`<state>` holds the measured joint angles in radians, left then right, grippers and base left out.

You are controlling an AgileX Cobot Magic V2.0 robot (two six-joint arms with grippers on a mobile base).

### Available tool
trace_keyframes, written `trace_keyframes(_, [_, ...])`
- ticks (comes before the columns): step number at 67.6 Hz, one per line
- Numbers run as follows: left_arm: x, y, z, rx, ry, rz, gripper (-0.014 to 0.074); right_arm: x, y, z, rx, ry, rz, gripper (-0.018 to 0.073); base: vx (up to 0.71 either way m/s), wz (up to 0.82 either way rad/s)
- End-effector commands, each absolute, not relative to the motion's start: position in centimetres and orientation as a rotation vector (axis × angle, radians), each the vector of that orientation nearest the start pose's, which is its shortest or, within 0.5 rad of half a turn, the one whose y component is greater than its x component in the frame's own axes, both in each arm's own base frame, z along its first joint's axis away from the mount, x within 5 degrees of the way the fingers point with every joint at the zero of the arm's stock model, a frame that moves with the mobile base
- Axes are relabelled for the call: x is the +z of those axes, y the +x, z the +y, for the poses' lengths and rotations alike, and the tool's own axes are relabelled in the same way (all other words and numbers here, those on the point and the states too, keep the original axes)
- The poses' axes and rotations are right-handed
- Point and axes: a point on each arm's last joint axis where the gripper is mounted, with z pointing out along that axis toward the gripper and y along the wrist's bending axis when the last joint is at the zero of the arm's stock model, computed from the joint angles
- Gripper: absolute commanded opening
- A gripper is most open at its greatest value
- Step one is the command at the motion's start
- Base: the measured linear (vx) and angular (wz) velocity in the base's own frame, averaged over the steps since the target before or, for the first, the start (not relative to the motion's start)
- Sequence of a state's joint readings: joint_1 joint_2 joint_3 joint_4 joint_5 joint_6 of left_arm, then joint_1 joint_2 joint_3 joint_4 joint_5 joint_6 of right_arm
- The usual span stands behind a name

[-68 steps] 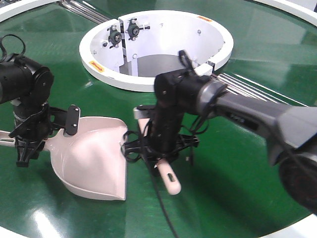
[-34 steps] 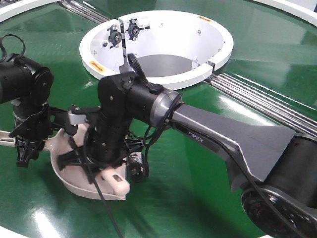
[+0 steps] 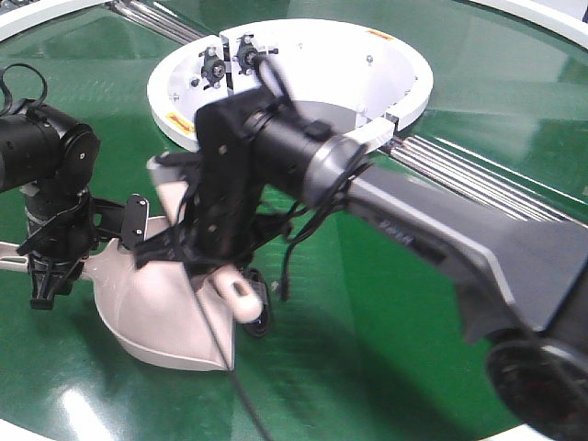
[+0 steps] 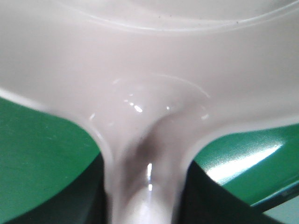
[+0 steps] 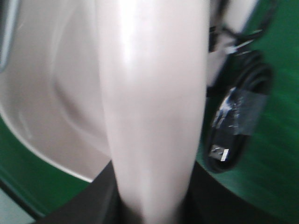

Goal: Clean and inspect green conveyor with broom and dustpan
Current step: 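Sweep the black cable into the dustpan with the right-held brush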

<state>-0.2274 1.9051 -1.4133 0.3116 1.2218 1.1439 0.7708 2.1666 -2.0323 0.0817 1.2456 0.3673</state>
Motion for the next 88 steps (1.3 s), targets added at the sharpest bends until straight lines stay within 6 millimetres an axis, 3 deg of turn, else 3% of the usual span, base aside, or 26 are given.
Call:
trace_keyframes(1, [23.6,35.8,-5.8,0.439,2.168,2.417,-0.0006,29.6,32.9,30.0,0.302,-0.464,2.855,-0.0003,0.00,0.00])
trace_keyframes(19, [23.6,35.8,-5.8,0.439,2.168,2.417,-0.0006,25.4,32.0,25.1,0.048,-0.304,3.029,-0.0003,0.00,0.00])
trace_keyframes(32, [23.6,35.8,-5.8,0.439,2.168,2.417,-0.0006,23.1,31.3,24.2,-0.046,-0.253,3.099,-0.0003,0.00,0.00])
trace_keyframes(53, [23.6,35.8,-5.8,0.439,2.168,2.416,-0.0006,21.4,31.9,25.5,-0.004,-0.235,3.151,-0.0003,0.00,0.00])
trace_keyframes(81, [23.6,35.8,-5.8,0.439,2.168,2.416,-0.0006,21.1,31.9,30.9,0.329,-0.427,3.170,-0.0002,0.00,0.00])
trace_keyframes(88, [23.6,35.8,-5.8,0.439,2.168,2.416,-0.0006,22.0,31.4,32.2,0.368,-0.516,3.122,-0.0002,0.00,0.00])
